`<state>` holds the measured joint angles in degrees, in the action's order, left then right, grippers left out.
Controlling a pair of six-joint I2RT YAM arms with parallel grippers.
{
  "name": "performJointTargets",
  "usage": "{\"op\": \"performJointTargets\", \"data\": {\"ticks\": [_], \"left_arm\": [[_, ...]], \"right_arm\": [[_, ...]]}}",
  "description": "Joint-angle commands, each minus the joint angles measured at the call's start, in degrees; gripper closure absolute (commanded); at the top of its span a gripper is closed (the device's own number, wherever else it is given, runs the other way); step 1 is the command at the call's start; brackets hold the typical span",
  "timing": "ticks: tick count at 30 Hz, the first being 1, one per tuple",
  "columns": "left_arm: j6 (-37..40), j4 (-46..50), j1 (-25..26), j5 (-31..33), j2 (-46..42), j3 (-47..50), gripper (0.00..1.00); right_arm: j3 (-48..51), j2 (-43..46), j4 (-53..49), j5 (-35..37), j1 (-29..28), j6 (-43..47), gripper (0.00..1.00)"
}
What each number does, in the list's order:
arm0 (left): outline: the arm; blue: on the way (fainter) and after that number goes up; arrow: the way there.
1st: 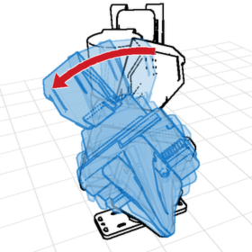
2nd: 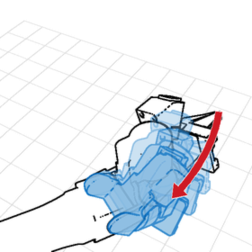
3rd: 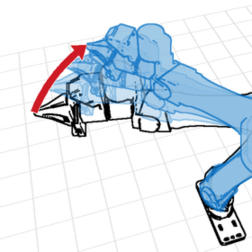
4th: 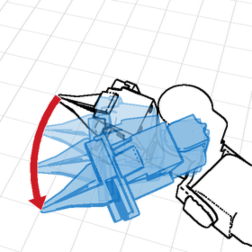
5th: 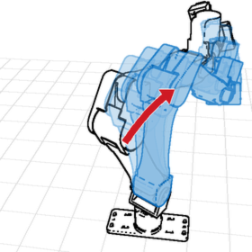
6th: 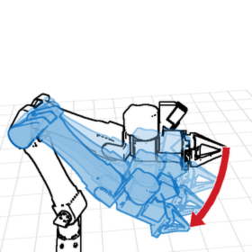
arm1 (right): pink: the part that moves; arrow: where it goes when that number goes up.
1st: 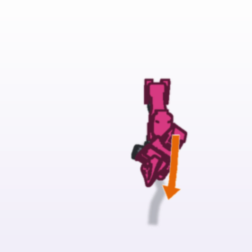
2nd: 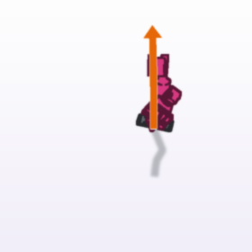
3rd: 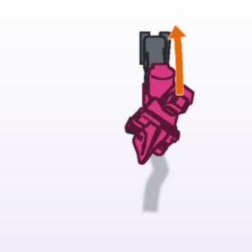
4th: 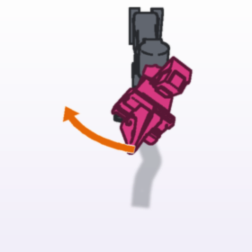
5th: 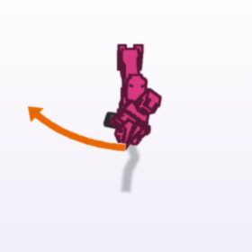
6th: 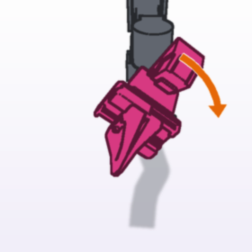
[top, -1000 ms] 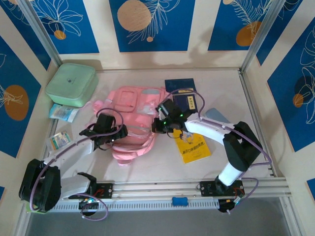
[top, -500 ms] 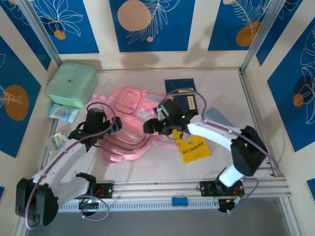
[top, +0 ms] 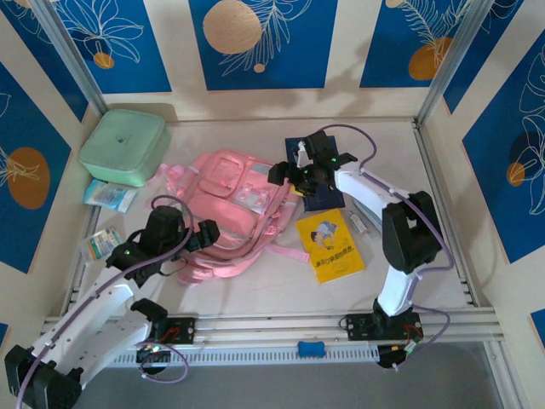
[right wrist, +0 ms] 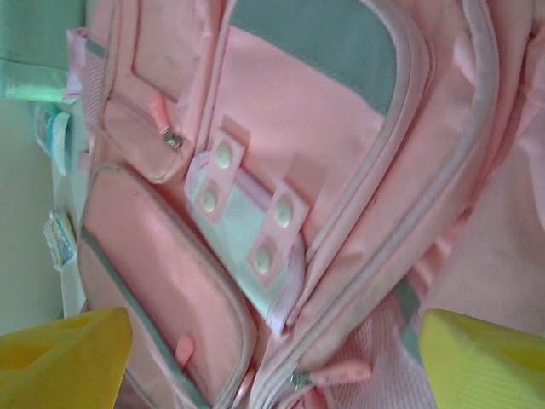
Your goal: Pack books, pencil case, and school supplies into a backpack
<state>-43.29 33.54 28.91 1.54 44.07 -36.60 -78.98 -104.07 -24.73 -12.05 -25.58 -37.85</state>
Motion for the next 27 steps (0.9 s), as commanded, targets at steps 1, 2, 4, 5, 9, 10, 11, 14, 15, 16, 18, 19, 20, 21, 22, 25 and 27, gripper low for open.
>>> {"op": "performJointTargets", "data": {"ticks": [1,2,4,5,9,10,11,14,15,16,18,19,20,21,22,25,27], "left_arm": [[-5.1,0.8,3.2,1.1,-0.3,1.5,0.00],[-5.9,0.3,4.3,1.6,-0.1,1.7,0.01],[-6.9,0.7,6.4,3.3,0.5,1.6,0.00],[-7.3,0.9,7.2,4.2,0.9,1.7,0.01],[-9.3,-2.6,9.0,4.5,2.7,5.2,0.00],[-9.8,-4.2,9.2,4.2,3.2,6.3,0.01],[-10.3,-5.1,9.2,4.1,3.7,7.1,0.01],[-10.0,-5.8,9.3,5.5,5.3,8.1,0.00],[-10.0,-6.0,9.2,6.4,5.7,8.5,0.00],[-10.1,-6.4,9.2,6.9,6.2,8.9,0.00],[-9.9,-7.9,9.2,7.7,7.0,9.9,0.01],[-10.3,-8.2,9.2,8.3,7.5,10.2,0.01],[-10.3,-8.6,9.2,9.0,7.9,10.5,0.01],[-10.4,-9.1,9.2,9.8,8.3,10.9,0.01],[-10.7,-9.5,9.2,10.5,8.7,11.3,0.01],[-10.7,-11.7,8.8,11.6,9.9,12.3,0.00],[-10.1,-12.7,8.4,12.3,10.9,12.3,0.00]], "right_arm": [[-4.9,-4.0,-3.4,-1.9,-0.4,1.6,0.13],[-6.0,-5.2,-5.1,-0.1,-0.4,1.6,0.13],[-5.3,-5.6,-6.3,1.3,-0.2,0.4,0.13],[-3.9,-5.2,-5.4,0.9,-0.2,-0.4,0.13],[0.6,-2.7,-5.6,4.5,-1.7,-2.2,0.13],[1.6,-1.9,-5.5,4.7,-1.9,-2.4,0.13],[2.9,-1.2,-5.1,5.0,-2.1,-2.7,0.13],[6.8,1.4,-4.0,5.7,-2.5,-3.1,0.13],[7.8,2.1,-3.8,5.6,-2.4,-3.3,0.13],[8.6,2.5,-3.8,5.7,-2.2,-3.2,0.13],[9.7,2.9,-3.4,6.0,-2.1,-2.9,0.13],[9.8,2.7,-3.5,5.5,-1.9,-2.8,0.13],[9.7,2.1,-4.0,5.0,-1.5,-2.9,0.13],[10.1,1.9,-3.7,4.8,-1.4,-3.2,0.13],[10.9,1.9,-2.1,4.4,-1.3,-3.5,0.13],[10.1,-0.4,1.0,2.0,-1.5,-3.7,0.18],[7.4,-3.1,0.8,0.8,-1.5,-3.4,0.25]]}}
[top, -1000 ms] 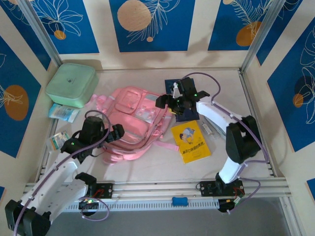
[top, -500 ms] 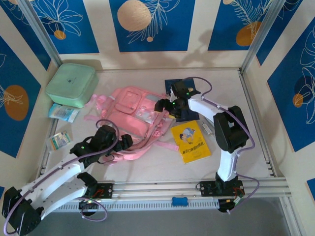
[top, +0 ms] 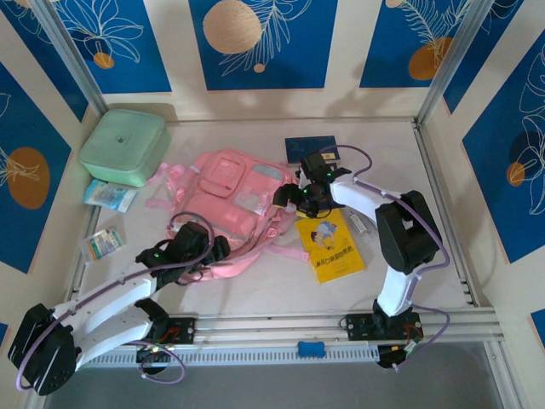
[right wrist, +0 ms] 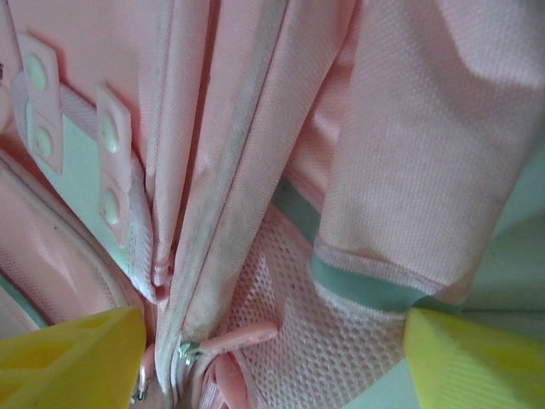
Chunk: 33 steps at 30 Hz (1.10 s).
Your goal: Pack books, pencil case, and school supplies into a backpack
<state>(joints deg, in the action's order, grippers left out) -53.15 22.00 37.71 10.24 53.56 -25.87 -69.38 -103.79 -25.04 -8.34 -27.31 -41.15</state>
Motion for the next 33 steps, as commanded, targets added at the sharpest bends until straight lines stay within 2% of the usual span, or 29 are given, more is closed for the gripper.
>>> {"op": "performJointTargets", "data": {"ticks": [1,3,5,7,12,17,19,25,33], "left_arm": [[0.1,-1.7,-0.8,4.2,1.9,1.4,0.01],[0.6,-1.8,-1.7,4.6,3.0,0.8,0.01],[1.0,-2.2,-2.4,4.5,3.8,0.6,0.01],[1.1,-2.7,-2.8,4.7,4.2,0.5,0.01],[2.0,-3.7,-4.2,4.8,5.3,1.0,0.00],[3.6,-5.7,-6.0,4.2,6.2,1.0,0.01],[4.5,-6.2,-7.1,3.9,7.0,0.5,0.01],[9.2,-9.6,-12.1,2.2,9.6,-1.2,0.00],[14.6,-12.2,-17.4,-0.6,14.8,-5.5,0.01]], "right_arm": [[-3.3,-4.6,1.0,-3.4,0.2,-0.2,0.27],[-5.0,-5.8,-0.4,-3.5,0.0,-0.7,0.28],[-5.2,-4.9,-2.1,-1.5,-0.6,-0.5,0.20],[-3.2,-2.2,-2.1,0.4,-0.9,-0.6,0.15],[2.2,4.0,-1.3,2.1,0.4,-1.0,0.12],[1.6,-0.7,0.9,-2.9,0.4,-2.2,0.11],[-0.9,-2.8,1.1,-2.5,-0.8,-1.9,0.12],[-6.8,-7.9,1.2,-4.3,-1.9,-1.9,0.31],[-6.5,-7.6,5.5,-6.2,-1.6,-3.2,0.71]]}}
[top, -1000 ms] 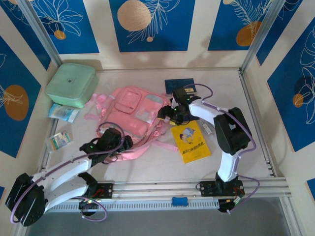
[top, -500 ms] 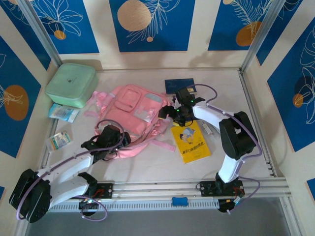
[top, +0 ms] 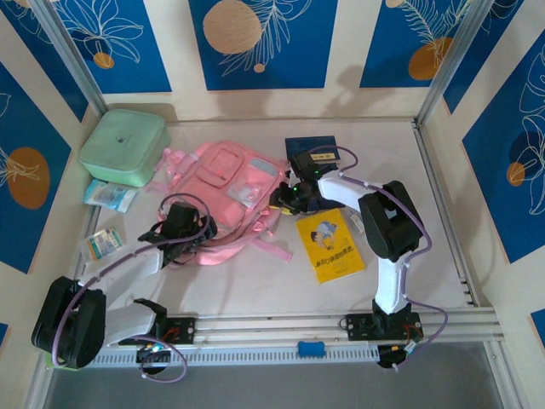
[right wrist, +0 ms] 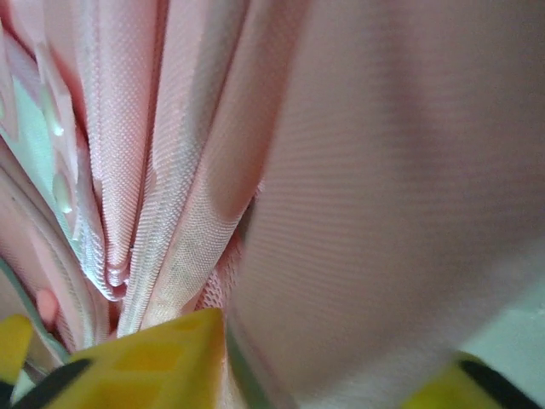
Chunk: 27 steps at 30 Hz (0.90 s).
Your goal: Pack books, pencil case, and school supplies into a backpack
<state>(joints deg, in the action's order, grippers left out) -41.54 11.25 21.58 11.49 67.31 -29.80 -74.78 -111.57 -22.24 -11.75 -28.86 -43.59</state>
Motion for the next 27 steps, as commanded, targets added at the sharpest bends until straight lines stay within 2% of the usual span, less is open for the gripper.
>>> {"op": "performJointTargets", "data": {"ticks": [1,3,6,11,14,20,23,27], "left_arm": [[3.2,-1.4,-1.6,-1.7,1.0,-1.8,0.01],[3.2,-1.7,-2.3,-1.9,0.5,-1.9,0.01],[4.4,-2.5,-3.4,-3.7,0.6,-2.3,0.01],[7.0,1.7,-4.2,-5.2,-2.7,-5.0,0.01],[7.2,10.0,-4.3,-4.5,-5.5,-8.2,0.01],[4.5,20.3,-3.3,-10.2,-15.3,-9.6,0.03],[1.7,25.7,-0.2,-11.5,-19.1,-9.8,0.08],[-4.6,25.5,10.9,-7.8,-21.7,-8.5,0.15]], "right_arm": [[-1.1,0.7,3.1,-2.9,0.0,-0.7,0.76],[-1.7,1.8,2.7,-2.8,-0.1,-0.2,0.91],[-0.4,4.5,2.2,-2.6,-0.4,-0.6,1.00],[4.8,9.1,6.9,-1.3,-1.7,-4.7,1.00],[7.4,10.1,10.4,-0.9,-2.3,-8.8,1.00],[11.5,12.5,17.0,1.9,-3.6,-15.7,1.00],[12.6,13.3,18.4,3.0,-3.8,-18.5,1.00],[13.0,14.1,19.2,3.5,-4.6,-20.2,1.00]]}}
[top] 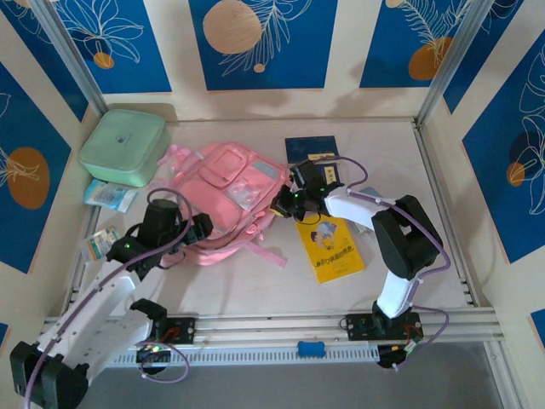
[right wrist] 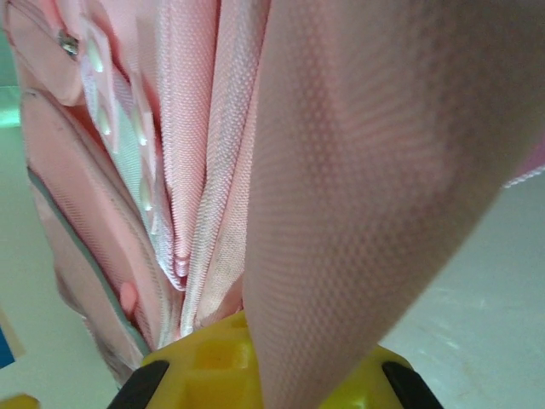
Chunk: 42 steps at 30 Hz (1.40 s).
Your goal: Pack books, pencil case, and school supplies into a backpack
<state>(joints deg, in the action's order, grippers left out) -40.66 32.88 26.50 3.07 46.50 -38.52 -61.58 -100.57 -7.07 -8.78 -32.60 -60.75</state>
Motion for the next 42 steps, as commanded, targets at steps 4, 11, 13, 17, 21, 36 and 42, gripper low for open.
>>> {"op": "performJointTargets", "data": {"ticks": [4,11,13,17,21,36,42], "left_arm": [[-11.7,0.4,16.1,5.1,2.2,1.1,0.18],[-18.2,-12.4,30.7,13.8,13.7,-0.7,0.25],[-17.9,-15.4,32.4,13.6,18.6,-2.2,0.27],[-15.3,-18.9,35.9,17.9,26.9,-5.3,0.33],[-13.7,-19.8,36.1,21.9,33.6,-8.1,0.40],[-22.5,-10.8,35.7,35.3,46.1,-17.3,0.55],[-27.7,-6.8,35.4,37.2,47.0,-18.3,0.58]], "right_arm": [[-0.5,3.3,3.7,0.7,-1.6,-3.8,1.00],[2.2,5.6,6.7,0.4,-2.7,-8.6,1.00],[2.2,6.0,6.7,0.3,-2.7,-9.4,1.00],[1.9,6.7,6.3,-1.1,-2.9,-10.9,1.00],[0.9,7.1,4.3,-1.0,-2.8,-10.9,1.00],[1.3,7.6,4.7,-1.7,-2.8,-11.9,1.00],[1.1,7.3,4.6,-1.8,-2.9,-12.0,1.00]]}}
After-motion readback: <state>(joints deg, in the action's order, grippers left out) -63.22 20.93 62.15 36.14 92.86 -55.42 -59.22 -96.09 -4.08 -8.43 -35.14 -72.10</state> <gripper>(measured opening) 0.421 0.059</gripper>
